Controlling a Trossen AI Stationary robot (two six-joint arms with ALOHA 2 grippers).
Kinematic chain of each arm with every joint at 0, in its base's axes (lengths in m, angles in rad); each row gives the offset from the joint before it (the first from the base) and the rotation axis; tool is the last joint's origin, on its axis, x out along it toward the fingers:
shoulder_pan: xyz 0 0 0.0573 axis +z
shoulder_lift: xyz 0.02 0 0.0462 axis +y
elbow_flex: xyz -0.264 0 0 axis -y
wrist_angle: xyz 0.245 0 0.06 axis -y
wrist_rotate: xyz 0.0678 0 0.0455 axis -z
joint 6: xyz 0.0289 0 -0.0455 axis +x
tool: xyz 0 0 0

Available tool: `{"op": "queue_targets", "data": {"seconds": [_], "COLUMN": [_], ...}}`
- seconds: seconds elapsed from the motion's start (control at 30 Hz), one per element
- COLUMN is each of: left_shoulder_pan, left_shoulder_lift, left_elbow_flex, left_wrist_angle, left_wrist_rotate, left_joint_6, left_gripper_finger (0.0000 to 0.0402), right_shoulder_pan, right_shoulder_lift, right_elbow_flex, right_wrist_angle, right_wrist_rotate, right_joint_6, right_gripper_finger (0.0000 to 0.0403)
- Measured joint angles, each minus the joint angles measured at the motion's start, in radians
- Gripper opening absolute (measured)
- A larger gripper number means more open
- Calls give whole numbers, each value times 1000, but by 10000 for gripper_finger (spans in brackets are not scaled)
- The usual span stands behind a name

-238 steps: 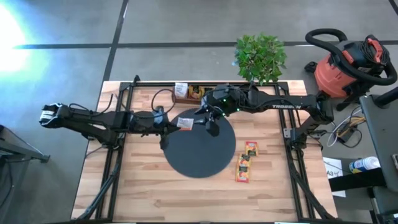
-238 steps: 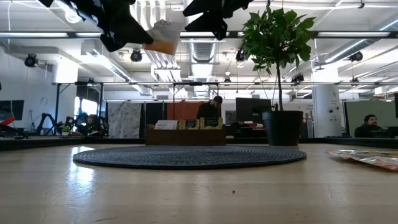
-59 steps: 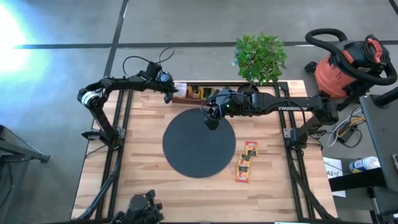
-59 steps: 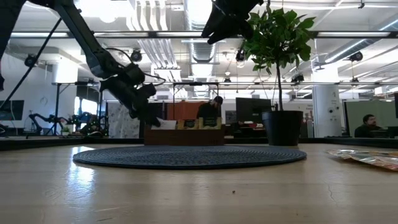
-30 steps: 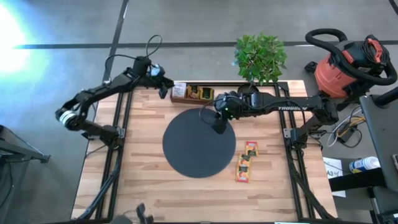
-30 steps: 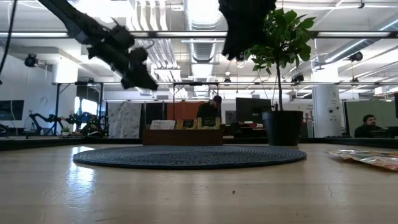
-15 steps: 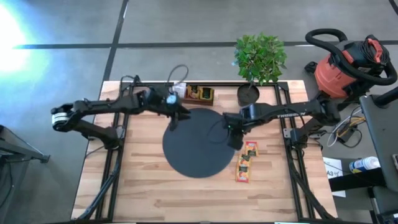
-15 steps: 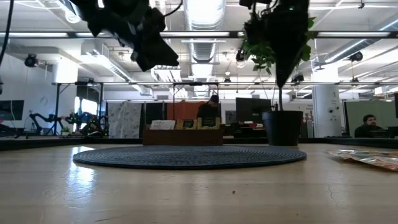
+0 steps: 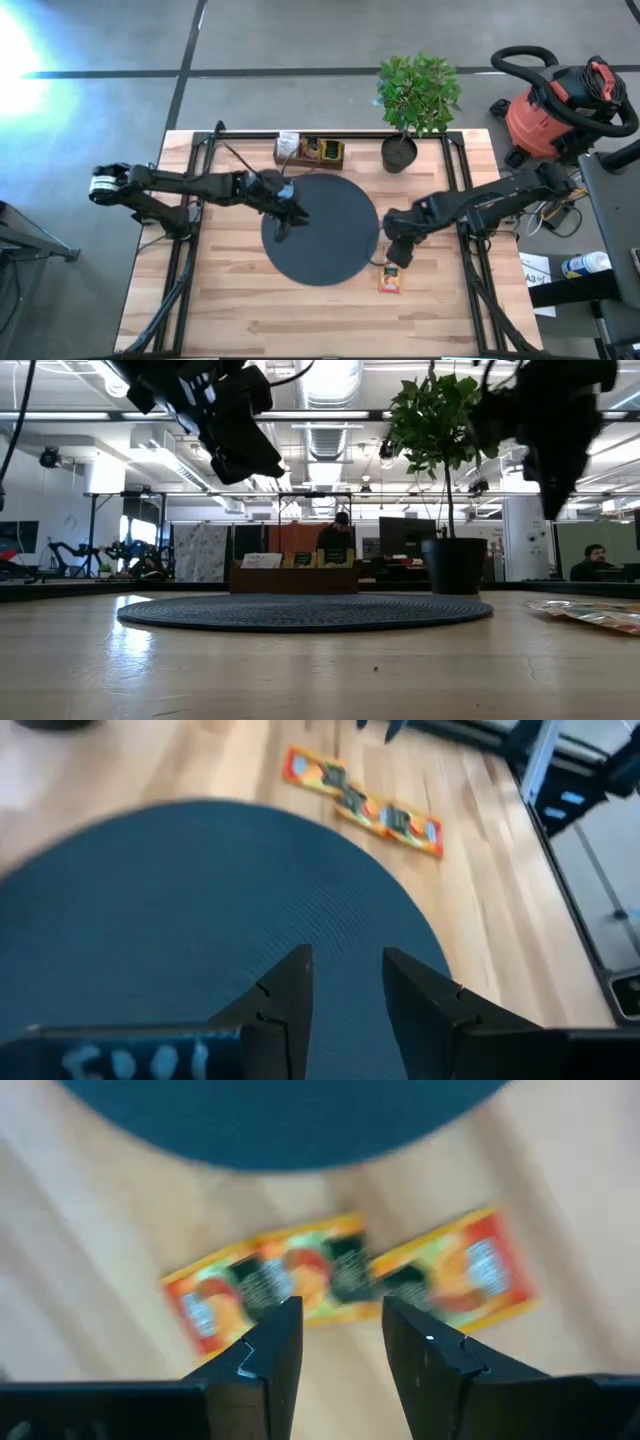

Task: Pick & Place Tea
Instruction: Put the orange tea bag into the middle section of the brown wooden organizer

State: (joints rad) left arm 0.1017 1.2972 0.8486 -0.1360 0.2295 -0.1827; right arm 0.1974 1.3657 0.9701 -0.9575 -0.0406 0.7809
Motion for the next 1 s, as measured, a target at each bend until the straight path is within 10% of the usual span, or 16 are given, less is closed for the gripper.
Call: {"op": "queue_targets", "data": {"seconds": [0.33,0.8,1.0], "left_shoulder_pan": [-92,-137,-224], "left_shoulder_lift": [167,396,523], "left_elbow_flex": [-3,120,256], "left_wrist_angle": [124,293,303], "left_wrist_rotate": [34,225,115], "left_joint_6": [-50,-98,-161], "left_gripper_finger": [117,117,117], "right_shoulder_pan": [146,237,239], "right_shoulder_lift": [-135,-133,-133], "right_elbow_flex": [-250,-418,-447], "right_wrist_angle": [274,532,535], "right_wrist_rotate": [-145,-62,-38], "right_joint_6": [336,648,618], "right_gripper_finger": [137,137,137]}}
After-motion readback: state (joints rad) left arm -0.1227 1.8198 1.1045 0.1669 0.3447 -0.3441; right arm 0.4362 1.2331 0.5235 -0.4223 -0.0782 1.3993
